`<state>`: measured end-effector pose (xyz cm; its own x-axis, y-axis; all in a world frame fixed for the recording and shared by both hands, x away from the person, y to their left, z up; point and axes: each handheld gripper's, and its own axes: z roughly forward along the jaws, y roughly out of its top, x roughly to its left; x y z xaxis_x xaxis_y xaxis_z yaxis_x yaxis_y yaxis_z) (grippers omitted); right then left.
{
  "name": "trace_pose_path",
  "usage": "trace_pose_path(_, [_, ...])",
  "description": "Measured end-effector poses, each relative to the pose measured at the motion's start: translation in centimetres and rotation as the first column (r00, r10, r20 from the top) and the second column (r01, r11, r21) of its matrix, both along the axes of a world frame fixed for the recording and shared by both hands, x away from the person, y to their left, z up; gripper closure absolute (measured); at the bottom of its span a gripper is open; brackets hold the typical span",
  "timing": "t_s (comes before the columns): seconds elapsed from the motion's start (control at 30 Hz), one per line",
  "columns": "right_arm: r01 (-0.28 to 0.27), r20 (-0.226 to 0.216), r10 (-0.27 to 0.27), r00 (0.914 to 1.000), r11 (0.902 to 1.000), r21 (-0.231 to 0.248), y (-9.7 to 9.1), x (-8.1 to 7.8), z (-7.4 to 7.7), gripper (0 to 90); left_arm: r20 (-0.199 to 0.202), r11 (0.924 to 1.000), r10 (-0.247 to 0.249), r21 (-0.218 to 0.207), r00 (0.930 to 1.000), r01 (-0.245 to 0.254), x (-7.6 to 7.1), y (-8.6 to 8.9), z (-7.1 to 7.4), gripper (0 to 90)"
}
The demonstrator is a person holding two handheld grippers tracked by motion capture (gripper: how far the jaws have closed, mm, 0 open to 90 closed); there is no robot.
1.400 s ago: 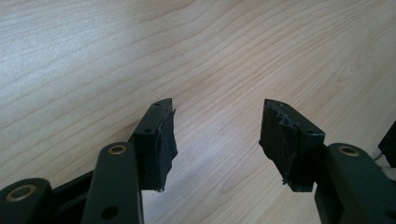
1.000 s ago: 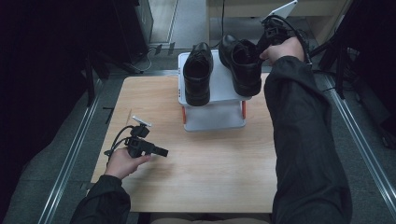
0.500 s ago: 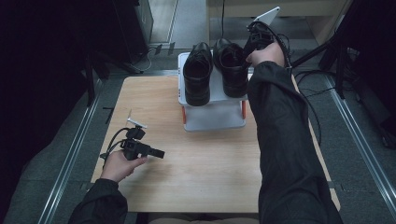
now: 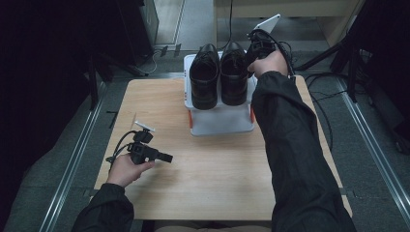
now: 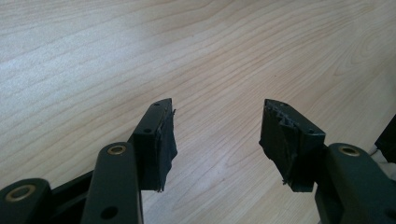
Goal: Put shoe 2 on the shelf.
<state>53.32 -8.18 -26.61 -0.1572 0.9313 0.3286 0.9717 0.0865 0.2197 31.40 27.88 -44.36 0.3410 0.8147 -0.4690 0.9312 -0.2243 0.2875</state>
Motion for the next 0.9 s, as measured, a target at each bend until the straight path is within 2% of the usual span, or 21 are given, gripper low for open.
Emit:
trace_pose_path(0.13, [-0.01,0.007,0.01,0.9999,0.9999,-0.01,0.3,-0.3,-0.1,76.8,-0.004,1.0,-0.006,0.001,1.0,0.006,0.2,-0.2,-0.1,44.1])
trace_pose_path(0.23, [-0.008,0.014,0.008,0.9999,1.0,0.001,0.1,-0.4,-0.3,75.9,-0.004,1.0,-0.009,-0.001,0.9999,0.009,0.4,-0.3,-0.1,44.1])
trace_pose_path(0.33, [-0.024,0.025,0.024,0.9994,0.9997,0.001,0.1,-0.4,-0.3,74.1,0.008,0.9999,-0.016,-0.004,0.9998,0.016,0.5,-0.4,0.1,44.2])
trace_pose_path(0.6, [-0.039,0.031,0.038,0.9988,0.9984,0.042,-0.4,-0.4,-0.5,64.4,0.005,0.9995,-0.031,-0.001,0.9995,0.031,0.9,-0.9,0.1,44.1])
trace_pose_path(0.8, [-0.043,0.032,0.04,0.9987,0.9964,0.073,-0.9,-0.7,0.6,63.8,0.007,0.9994,-0.036,0.001,0.9993,0.036,0.9,-1.0,0.1,44.1])
trace_pose_path(0.9, [-0.041,0.039,0.039,0.9985,0.9966,0.071,-1.3,-0.8,1.6,63.6,0.009,0.9993,-0.036,-0.001,0.9993,0.036,0.9,-1.0,0.1,44.1])
